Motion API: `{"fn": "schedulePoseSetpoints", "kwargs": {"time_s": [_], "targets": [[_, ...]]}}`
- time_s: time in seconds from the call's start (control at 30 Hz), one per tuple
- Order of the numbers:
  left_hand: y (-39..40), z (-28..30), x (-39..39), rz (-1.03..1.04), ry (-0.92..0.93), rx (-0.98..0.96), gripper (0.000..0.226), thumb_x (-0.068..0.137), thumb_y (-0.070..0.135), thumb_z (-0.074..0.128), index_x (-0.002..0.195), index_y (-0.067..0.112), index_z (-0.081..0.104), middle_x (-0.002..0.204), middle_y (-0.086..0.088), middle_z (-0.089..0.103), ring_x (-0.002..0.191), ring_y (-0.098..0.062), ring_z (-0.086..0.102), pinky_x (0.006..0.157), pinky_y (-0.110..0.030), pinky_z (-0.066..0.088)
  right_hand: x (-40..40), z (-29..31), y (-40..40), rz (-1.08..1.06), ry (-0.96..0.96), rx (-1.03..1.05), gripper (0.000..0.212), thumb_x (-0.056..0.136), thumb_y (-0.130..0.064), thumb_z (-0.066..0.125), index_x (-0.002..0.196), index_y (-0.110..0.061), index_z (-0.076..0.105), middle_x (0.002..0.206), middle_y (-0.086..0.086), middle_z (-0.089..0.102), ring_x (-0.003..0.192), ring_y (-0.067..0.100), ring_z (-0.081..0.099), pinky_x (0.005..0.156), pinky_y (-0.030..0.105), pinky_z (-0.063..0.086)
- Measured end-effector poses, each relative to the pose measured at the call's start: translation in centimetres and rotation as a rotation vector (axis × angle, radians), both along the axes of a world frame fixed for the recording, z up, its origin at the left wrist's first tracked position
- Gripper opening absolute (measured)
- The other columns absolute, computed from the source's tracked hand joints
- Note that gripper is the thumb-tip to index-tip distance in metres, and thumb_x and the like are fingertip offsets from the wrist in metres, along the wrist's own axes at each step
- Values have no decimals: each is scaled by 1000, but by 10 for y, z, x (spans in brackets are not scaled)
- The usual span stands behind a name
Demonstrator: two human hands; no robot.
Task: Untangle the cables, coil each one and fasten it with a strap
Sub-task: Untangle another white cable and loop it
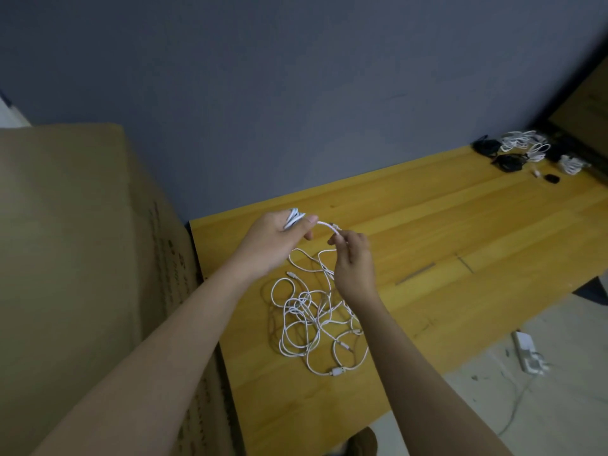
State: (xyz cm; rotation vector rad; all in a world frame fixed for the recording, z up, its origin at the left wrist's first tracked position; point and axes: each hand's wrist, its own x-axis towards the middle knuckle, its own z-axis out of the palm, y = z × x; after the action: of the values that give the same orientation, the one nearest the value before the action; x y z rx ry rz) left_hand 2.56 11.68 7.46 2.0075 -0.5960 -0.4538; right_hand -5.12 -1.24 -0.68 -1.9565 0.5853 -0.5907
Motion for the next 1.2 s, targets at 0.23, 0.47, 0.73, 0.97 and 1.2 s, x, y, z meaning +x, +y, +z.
{"fn": "schedulePoseSetpoints", "kwargs": {"time_s": [0.23,0.47,0.73,0.97,1.2], "targets": [[3,-9,7,6,-96,3,49,96,43,47,84,-5,47,68,-6,44,60,-16,41,58,-32,32,-8,51,-18,-14,-274,232,19,94,-2,54,89,-18,63,97,15,62,78,-4,57,74,9,41],[2,2,-2,-266,121,-139,48,84,62,38,69,17,39,52,9,38,48,-9,34,54,-23,34,25,81,-41,-76,-364,-251,11,87,-21,67,97,-17,72,79,-7,53,69,1,49,67,12,38],[5,11,7,-232,403,-505,39,90,38,45,55,21,44,50,3,29,41,-9,22,50,-26,23,36,5,-19,339,38,112,17,97,-16,52,97,-21,69,66,-9,55,58,-3,45,64,17,41],[4,12,5,-50,276,-464,28,102,22,38,79,10,47,56,6,55,44,-8,42,53,-19,35,0,-27,14,479,401,-533,38,103,-35,34,137,-23,44,91,14,68,80,37,62,65,40,49],[-7,-2,10,-79,112,-287,16,102,14,40,87,15,36,94,-2,64,57,-5,63,64,-17,49,-17,-12,23,428,-70,-1153,11,86,-19,61,93,-11,65,67,0,60,60,23,57,54,30,39]]}}
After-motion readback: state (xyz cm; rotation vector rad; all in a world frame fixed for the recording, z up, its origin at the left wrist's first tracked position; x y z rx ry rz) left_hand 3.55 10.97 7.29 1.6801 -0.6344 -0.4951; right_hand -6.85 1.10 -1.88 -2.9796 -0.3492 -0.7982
